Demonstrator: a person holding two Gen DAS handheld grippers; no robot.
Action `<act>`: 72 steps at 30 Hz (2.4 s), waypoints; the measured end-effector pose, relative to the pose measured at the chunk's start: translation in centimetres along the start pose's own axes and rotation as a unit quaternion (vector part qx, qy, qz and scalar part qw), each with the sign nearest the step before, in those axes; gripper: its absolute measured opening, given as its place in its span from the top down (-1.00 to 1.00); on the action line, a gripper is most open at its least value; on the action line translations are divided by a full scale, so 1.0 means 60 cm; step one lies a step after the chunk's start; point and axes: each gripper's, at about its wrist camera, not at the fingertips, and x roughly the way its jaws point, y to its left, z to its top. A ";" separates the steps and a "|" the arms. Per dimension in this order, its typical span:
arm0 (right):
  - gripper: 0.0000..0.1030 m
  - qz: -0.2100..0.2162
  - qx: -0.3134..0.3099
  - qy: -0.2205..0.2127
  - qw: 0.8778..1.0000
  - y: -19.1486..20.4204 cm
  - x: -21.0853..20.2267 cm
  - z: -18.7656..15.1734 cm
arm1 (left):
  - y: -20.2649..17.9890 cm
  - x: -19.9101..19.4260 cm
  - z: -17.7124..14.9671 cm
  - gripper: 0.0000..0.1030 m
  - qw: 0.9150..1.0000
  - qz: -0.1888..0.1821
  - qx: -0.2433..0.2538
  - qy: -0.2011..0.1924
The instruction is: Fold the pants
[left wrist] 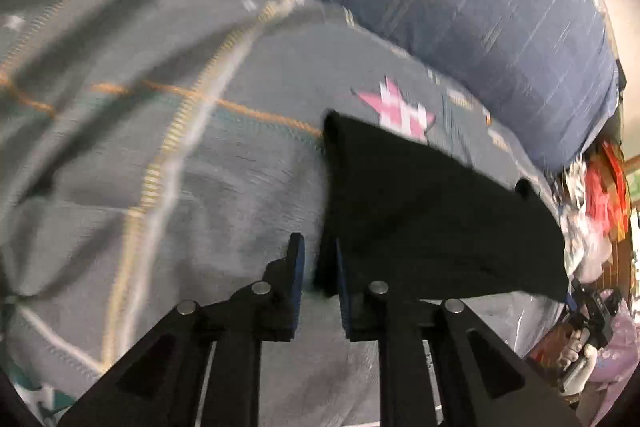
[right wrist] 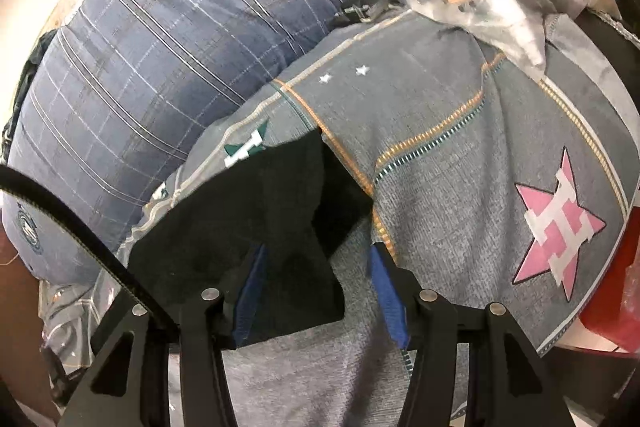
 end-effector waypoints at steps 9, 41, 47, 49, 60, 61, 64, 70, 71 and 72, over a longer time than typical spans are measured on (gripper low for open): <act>-0.19 -0.013 -0.011 -0.039 0.999 0.003 -0.046 0.045 | -0.029 -0.084 -0.034 0.57 0.996 0.000 0.045 -0.079; 0.77 -0.249 -0.150 -0.005 0.957 0.043 0.052 0.119 | -0.196 0.064 -0.055 0.08 0.970 0.076 0.214 -0.084; -0.21 0.034 -0.008 0.042 0.999 0.017 -0.034 0.094 | -0.195 0.063 -0.052 0.01 0.974 0.073 0.199 -0.081; -0.21 0.093 0.059 0.081 0.991 -0.011 -0.024 0.082 | -0.196 0.064 -0.053 0.00 0.973 0.076 0.200 -0.081; -0.43 0.109 0.303 0.132 0.937 -0.070 0.068 0.044 | -0.194 0.062 -0.053 -0.01 0.975 0.069 0.193 -0.085; -0.42 0.107 0.321 0.126 0.933 -0.075 0.073 0.043 | -0.194 0.062 -0.054 -0.01 0.975 0.067 0.193 -0.086; 0.45 0.072 0.293 0.093 0.949 -0.062 0.066 0.053 | -0.190 0.060 -0.056 -0.04 0.976 0.059 0.191 -0.090; 0.80 0.090 0.186 0.047 0.977 0.004 0.008 0.089 | -0.191 0.061 -0.057 -0.14 0.975 0.049 0.197 -0.093; 0.80 0.107 0.168 0.034 0.979 0.021 -0.004 0.099 | -0.192 0.061 -0.058 -0.15 0.975 0.049 0.197 -0.093; 0.81 0.136 0.140 0.010 0.981 0.042 -0.024 0.109 | -0.192 0.061 -0.059 -0.16 0.975 0.050 0.197 -0.094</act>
